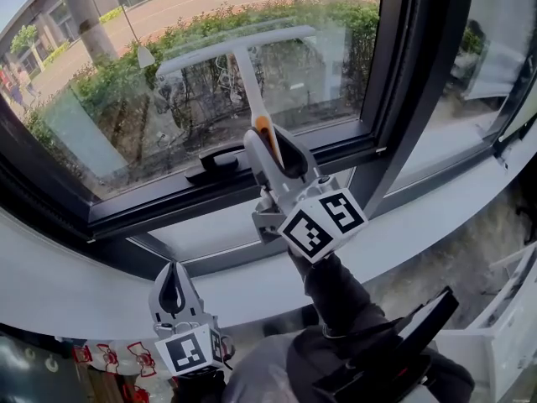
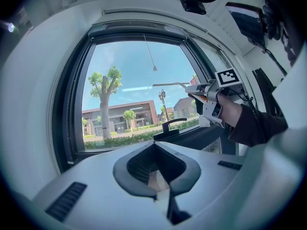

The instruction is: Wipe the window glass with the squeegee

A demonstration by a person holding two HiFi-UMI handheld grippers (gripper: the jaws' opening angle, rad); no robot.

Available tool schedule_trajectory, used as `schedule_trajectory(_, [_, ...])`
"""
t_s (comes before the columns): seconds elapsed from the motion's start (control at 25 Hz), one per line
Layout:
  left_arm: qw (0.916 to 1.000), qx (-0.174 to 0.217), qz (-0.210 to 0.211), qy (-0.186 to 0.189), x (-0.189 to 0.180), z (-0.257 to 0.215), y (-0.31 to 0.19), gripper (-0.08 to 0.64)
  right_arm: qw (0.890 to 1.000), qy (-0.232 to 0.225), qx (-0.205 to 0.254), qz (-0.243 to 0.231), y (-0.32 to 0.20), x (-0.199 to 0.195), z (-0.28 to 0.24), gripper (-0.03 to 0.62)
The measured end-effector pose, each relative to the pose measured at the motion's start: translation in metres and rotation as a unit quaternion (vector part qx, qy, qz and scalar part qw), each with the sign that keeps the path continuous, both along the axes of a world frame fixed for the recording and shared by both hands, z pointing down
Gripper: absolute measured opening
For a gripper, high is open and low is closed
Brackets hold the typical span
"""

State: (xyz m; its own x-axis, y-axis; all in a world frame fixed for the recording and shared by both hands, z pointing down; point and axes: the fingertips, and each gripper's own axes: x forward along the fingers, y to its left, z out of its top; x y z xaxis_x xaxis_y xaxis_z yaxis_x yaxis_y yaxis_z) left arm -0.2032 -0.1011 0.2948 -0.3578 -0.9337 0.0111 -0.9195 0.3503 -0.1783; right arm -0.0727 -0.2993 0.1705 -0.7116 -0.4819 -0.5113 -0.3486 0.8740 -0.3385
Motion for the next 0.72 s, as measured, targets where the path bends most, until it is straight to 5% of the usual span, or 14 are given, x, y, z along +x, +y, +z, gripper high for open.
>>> schedule_trajectory(0.72, [0.9999, -0.002, 0.011, 0.0, 0.01, 0.003, -0.001, -0.002, 0.999, 0.022, -0.033, -0.002, 0.004, 0.008, 0.037, 0.114])
